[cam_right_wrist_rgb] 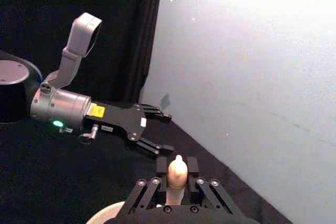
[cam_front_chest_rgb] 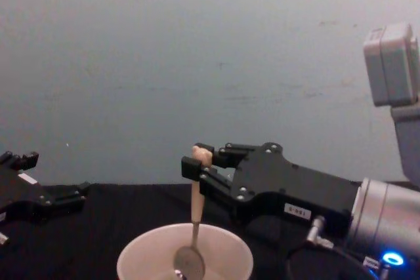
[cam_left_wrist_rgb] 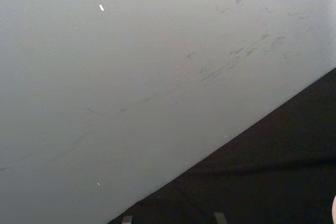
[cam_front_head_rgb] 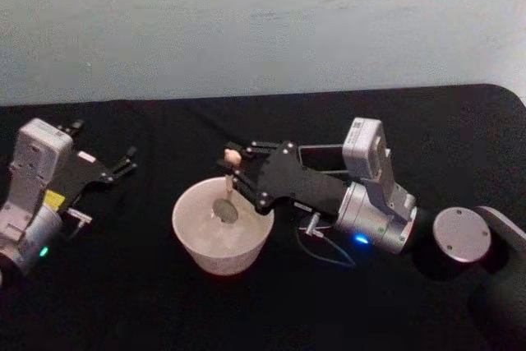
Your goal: Pick up the stirring spoon with one hand, stir inside the cup, then place it back in its original position.
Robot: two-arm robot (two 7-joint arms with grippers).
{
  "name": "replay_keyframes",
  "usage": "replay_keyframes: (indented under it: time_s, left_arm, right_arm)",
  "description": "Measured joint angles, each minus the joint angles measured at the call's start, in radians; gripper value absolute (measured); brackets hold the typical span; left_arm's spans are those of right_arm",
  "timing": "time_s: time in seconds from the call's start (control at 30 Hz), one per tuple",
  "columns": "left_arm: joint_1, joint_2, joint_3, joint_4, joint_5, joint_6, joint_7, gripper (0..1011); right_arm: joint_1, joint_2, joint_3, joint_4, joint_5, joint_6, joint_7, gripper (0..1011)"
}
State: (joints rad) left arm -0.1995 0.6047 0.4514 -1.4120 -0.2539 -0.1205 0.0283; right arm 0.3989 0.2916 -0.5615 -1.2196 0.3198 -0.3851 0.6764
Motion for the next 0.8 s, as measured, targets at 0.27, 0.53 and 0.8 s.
replay_keyframes:
  time_s: [0.27,0.53,0.8]
  left_arm:
    - [0.0,0.0,0.0,0.0,0.0,0.0,0.0,1001]
    - [0.0,0.0,0.0,0.0,0.0,0.0,0.0,1001]
    - [0.0,0.0,0.0,0.0,0.0,0.0,0.0,1001]
  right_arm:
    - [-0.011,0.013,0.013,-0.014,-0.001,0.001,-0.002,214]
    - [-0.046,0.05,0.024,-0.061,0.002,0.013,0.003,214]
    - [-0.091,0.084,0.02,-0.13,0.03,0.03,0.033,214]
